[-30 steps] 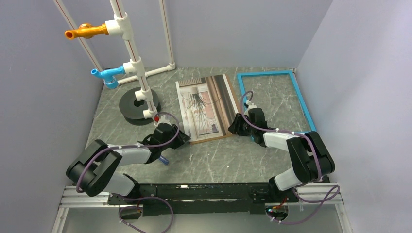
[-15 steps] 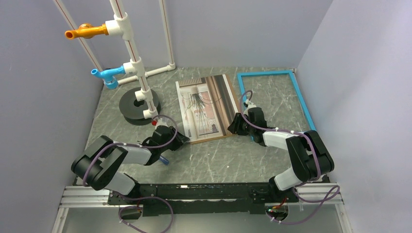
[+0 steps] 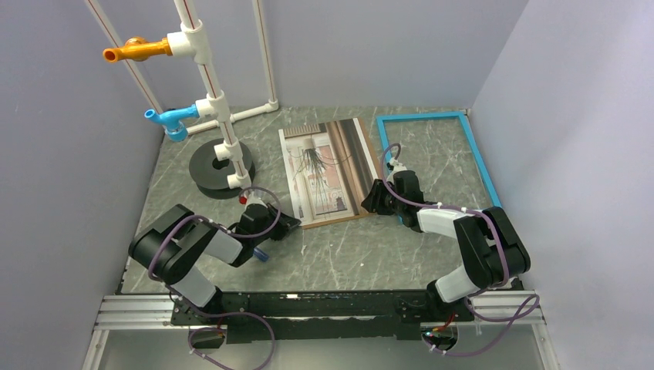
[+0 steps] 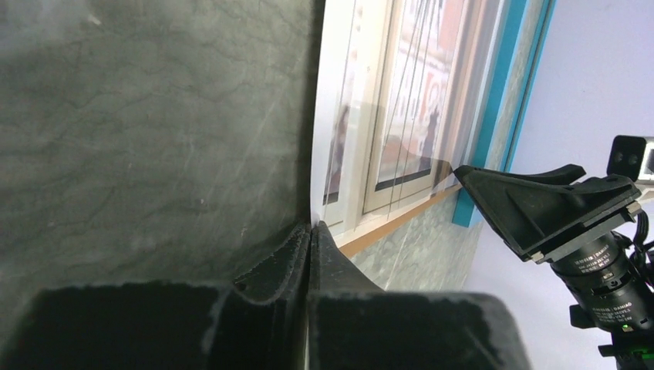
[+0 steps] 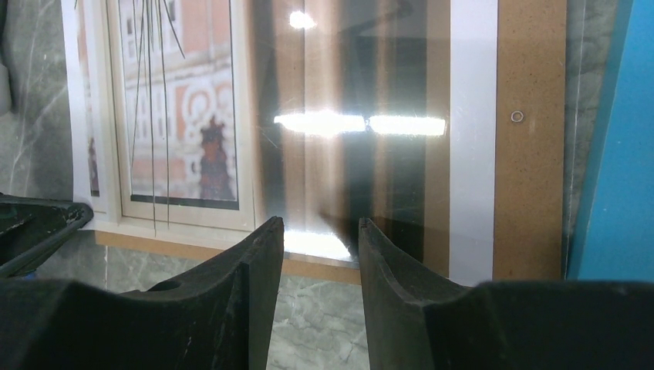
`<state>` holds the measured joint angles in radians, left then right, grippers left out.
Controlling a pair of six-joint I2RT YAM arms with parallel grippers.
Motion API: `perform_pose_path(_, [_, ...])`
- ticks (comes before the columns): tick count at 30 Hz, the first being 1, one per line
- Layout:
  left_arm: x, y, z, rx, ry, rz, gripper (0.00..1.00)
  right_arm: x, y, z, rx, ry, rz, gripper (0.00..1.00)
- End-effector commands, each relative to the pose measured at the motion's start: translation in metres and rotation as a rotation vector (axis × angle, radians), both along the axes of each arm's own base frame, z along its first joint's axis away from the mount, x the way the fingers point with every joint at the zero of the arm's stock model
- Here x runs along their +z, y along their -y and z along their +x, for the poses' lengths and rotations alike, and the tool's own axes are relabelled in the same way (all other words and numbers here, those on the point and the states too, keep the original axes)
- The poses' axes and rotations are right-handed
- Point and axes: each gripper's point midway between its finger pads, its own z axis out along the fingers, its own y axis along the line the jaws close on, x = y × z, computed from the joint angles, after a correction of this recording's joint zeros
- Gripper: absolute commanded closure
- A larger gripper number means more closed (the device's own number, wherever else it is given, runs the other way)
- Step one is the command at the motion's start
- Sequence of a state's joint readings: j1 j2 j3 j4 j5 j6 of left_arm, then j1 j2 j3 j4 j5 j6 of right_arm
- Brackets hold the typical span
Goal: Take the photo out of the frame
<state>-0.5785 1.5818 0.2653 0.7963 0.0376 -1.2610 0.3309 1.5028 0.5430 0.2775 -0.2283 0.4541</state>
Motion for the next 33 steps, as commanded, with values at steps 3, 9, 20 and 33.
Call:
perform_pose_path(3, [0.01, -0.001, 0.002, -0.006, 0.056, -0.009, 1.0, -0.005, 0.0, -0.001, 0.011, -0.019, -0.021, 0.57])
perform_pose_path(9, [0.028, -0.009, 0.005, -0.033, 0.057, 0.122, 1.0, -0.004, -0.001, -0.001, 0.012, -0.014, -0.031, 0.57])
perform_pose_path(20, [0.071, -0.023, 0.006, -0.055, 0.021, 0.295, 1.0, -0.003, -0.003, 0.0, 0.021, -0.002, -0.055, 0.53])
perform_pose_path(33, [0.102, -0.021, 0.001, -0.148, 0.027, 0.369, 1.0, 0.015, -0.023, -0.006, 0.1, 0.095, -0.086, 0.34])
